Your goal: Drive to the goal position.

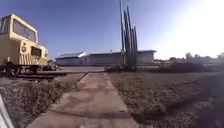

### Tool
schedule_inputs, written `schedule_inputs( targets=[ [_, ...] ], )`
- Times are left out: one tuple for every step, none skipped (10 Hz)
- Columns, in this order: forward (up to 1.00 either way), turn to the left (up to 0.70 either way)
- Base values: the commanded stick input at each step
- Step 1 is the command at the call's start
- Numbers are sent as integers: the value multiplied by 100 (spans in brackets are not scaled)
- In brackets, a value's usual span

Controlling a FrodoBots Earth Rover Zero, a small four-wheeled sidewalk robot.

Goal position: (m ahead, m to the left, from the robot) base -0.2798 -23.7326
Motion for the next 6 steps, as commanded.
schedule_inputs(
  targets=[
    [0, -45],
    [0, -45],
    [0, -45],
    [0, -45],
    [0, -45],
    [0, -45]
  ],
)
